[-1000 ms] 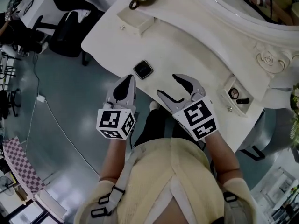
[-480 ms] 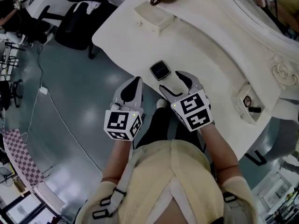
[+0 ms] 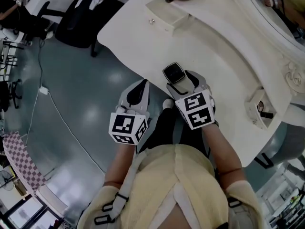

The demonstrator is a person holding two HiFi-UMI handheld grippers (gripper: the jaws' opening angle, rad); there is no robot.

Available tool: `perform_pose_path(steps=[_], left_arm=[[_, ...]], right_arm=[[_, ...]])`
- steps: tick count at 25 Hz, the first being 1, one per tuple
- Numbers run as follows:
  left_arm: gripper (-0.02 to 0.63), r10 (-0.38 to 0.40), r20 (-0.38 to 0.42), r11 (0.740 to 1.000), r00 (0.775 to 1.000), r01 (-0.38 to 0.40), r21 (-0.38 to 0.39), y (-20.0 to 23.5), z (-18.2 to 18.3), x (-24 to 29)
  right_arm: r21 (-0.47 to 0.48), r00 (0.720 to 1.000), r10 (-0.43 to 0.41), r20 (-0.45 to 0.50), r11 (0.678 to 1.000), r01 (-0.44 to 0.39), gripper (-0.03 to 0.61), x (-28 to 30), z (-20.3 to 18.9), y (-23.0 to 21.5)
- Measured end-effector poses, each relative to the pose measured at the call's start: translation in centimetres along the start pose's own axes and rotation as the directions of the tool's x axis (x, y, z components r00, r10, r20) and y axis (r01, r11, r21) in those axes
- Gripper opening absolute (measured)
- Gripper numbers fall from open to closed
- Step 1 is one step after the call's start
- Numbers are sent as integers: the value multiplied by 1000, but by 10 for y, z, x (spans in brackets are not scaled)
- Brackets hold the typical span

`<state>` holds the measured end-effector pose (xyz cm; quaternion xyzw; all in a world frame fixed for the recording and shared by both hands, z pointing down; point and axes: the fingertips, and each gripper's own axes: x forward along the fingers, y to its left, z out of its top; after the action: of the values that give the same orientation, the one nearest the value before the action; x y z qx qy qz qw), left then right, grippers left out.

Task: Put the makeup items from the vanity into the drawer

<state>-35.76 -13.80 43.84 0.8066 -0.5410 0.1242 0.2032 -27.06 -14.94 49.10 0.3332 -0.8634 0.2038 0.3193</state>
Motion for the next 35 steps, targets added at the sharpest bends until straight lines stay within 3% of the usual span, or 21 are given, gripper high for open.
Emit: perform_pose_path(steps=[14,27,35], left_arm=[[1,-45,-24,999,999,45,-5,24,-7,10],[0,-145,-18,989,989,145,11,20,6,29],[0,-236,9,972,972,236,-12,1,23,44]], right_arm=[[-9,995,-81,-62,997,81,307,23,-13,-4],[-11,999,-40,-36,999,39,305,20,-10,-4],[7,1000,-10,23,1000,10,304,6,-2,-3]])
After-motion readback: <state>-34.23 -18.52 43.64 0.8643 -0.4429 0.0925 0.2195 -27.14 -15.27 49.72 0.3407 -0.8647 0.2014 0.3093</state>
